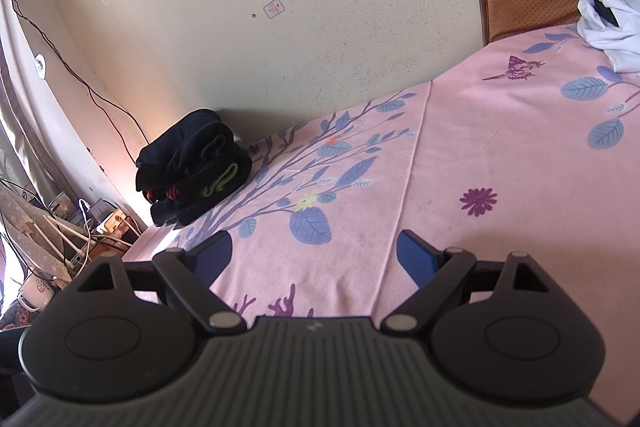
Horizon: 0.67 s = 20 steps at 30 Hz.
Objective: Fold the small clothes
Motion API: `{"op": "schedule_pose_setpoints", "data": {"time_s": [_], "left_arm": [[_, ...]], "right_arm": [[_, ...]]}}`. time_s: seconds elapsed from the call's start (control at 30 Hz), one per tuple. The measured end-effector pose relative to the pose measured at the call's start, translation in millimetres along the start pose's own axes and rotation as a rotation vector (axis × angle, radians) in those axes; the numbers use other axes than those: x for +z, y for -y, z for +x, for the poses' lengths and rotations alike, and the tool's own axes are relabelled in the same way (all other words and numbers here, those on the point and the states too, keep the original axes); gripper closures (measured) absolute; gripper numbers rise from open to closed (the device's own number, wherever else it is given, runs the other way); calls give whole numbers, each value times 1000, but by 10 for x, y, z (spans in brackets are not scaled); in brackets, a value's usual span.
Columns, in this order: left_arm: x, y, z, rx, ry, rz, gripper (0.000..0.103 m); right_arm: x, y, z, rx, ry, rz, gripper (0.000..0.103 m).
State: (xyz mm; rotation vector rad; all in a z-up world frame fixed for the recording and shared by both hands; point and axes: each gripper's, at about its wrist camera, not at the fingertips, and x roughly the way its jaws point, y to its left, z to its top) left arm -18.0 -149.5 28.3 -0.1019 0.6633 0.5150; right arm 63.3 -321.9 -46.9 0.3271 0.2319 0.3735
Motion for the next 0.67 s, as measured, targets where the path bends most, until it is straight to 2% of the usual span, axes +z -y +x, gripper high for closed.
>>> {"op": "schedule_pose_setpoints", "data": {"time_s": [0.47,0.67], "left_arm": [[-2,-33,16,9,-3,-10,0],[2,-19,-24,-19,24,10,0]], "right_arm": [[3,4,1,1,-1,0,12],[4,5,1,1,-1,0,12]]}}
